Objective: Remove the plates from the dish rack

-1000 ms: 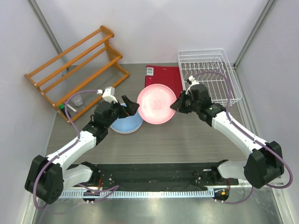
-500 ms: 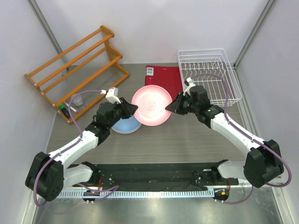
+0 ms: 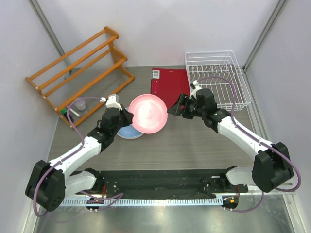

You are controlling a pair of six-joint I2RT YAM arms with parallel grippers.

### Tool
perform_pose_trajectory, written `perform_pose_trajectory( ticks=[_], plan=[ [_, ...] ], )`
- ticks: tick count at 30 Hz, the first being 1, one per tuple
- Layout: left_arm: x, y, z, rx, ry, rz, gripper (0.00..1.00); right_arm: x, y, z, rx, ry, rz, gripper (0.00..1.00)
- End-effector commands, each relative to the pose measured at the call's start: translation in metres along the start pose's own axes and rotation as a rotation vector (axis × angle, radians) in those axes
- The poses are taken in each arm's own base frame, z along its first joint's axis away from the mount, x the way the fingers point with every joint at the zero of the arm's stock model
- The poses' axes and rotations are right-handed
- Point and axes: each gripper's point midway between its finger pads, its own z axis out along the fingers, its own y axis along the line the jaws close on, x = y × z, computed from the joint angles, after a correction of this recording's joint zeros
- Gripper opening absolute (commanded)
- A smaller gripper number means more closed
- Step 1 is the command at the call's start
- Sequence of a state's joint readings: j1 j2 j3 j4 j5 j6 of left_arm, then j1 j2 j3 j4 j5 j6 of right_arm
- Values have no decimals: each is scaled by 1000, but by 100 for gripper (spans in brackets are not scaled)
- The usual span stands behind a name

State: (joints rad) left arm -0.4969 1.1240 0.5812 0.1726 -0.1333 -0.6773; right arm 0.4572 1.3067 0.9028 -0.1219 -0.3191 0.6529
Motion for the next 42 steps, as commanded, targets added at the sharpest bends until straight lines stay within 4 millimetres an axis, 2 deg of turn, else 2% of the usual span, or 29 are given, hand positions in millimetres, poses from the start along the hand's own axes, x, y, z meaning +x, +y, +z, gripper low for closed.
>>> perform_pose_trajectory(
  ticks=[1,3,8,14,22,23,25,26,27,28,31,32,33,36,37,39,42],
  plan=[
    [-35,33,-18,-204,-128,57,0,-13,-2,-2,31,-49,-59,71],
    [-43,41,-25,-251,-163,55,0,-7,-7,0,46,-27,-59,71],
    [-44,66,-38,-375,-186,62,0,-3,-11,3,52,-11,-60,71],
    [-26,90,-45,-457,-160,70,0,-3,-12,3,56,-10,-68,71],
    [-9,93,-40,-447,-112,58,0,-1,-18,5,74,-6,-71,71],
    [-7,94,-39,-448,-107,60,9,0,-19,6,78,-4,-71,71],
    [-8,94,-40,-450,-108,60,16,-1,-20,6,85,-9,-76,71],
    [-8,94,-41,-451,-111,60,25,-1,-21,6,88,-9,-77,70],
    [-9,95,-41,-454,-115,60,30,-2,-21,6,90,-10,-80,70],
    [-9,95,-42,-456,-115,60,44,-1,-22,6,94,-7,-80,71],
    [-11,95,-44,-457,-121,63,50,-3,-24,5,109,-12,-92,71],
    [-11,96,-45,-460,-121,67,57,-4,-26,4,118,-18,-97,71],
    [-14,95,-47,-462,-126,66,60,-5,-26,4,125,-22,-104,71],
    [-21,92,-52,-461,-135,68,83,-14,-35,-1,183,-50,-131,72],
    [-22,92,-53,-467,-131,76,99,-14,-39,-3,203,-47,-155,73],
    [-33,84,-57,-450,-146,77,99,-27,-44,-10,262,-98,-182,76],
    [-47,69,-59,-405,-153,91,99,-52,-60,-30,399,-201,-254,93]
  ],
)
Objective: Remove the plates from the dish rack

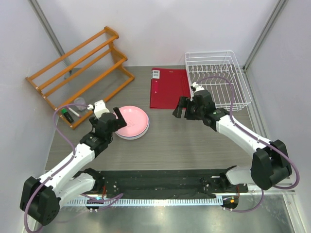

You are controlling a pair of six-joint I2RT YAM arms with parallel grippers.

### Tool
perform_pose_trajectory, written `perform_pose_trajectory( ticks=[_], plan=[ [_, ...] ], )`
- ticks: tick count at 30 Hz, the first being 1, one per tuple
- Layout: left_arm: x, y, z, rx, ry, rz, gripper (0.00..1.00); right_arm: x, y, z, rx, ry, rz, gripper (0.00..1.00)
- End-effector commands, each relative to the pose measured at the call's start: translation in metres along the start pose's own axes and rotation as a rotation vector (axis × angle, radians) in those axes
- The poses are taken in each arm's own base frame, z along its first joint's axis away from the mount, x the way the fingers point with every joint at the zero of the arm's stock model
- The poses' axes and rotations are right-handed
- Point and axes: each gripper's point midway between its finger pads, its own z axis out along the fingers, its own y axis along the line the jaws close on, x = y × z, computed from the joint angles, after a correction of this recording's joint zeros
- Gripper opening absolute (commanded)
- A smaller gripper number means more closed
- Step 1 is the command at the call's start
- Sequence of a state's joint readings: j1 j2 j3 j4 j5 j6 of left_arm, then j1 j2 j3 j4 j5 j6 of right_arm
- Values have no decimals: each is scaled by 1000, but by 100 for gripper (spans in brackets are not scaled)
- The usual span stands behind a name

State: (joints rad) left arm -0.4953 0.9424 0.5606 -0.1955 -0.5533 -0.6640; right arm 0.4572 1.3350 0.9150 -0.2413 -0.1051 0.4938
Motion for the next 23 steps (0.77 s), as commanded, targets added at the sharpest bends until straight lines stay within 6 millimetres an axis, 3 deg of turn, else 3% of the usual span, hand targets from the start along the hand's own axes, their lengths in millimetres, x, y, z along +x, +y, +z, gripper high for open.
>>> perform_pose_trajectory(
  ticks=[1,4,6,7,8,10,16,17,23],
  plan=[
    [-50,-22,-16,69,-87,-11,99,-57,-24,-31,192,-222,-115,99],
    [-68,-31,-24,98,-111,12,100,-77,-46,-48,330,-329,-154,100],
    [-77,-33,-27,103,-129,34,99,-78,-62,-54,402,-366,-190,100],
    [-85,-36,-29,111,-146,37,99,-90,-69,-65,449,-446,-186,100],
    [-88,-36,-31,112,-154,42,99,-83,-79,-65,481,-454,-194,100],
    [-99,-36,-34,114,-189,54,99,-91,-87,-75,520,-551,-178,100],
    [-119,-36,-42,131,-286,102,100,-79,-112,-100,578,-725,-141,100],
    [-119,-36,-42,135,-294,108,99,-69,-125,-101,630,-725,-143,100],
    [-118,-40,-35,147,-314,137,99,-54,-151,-111,740,-779,-137,100]
  ],
)
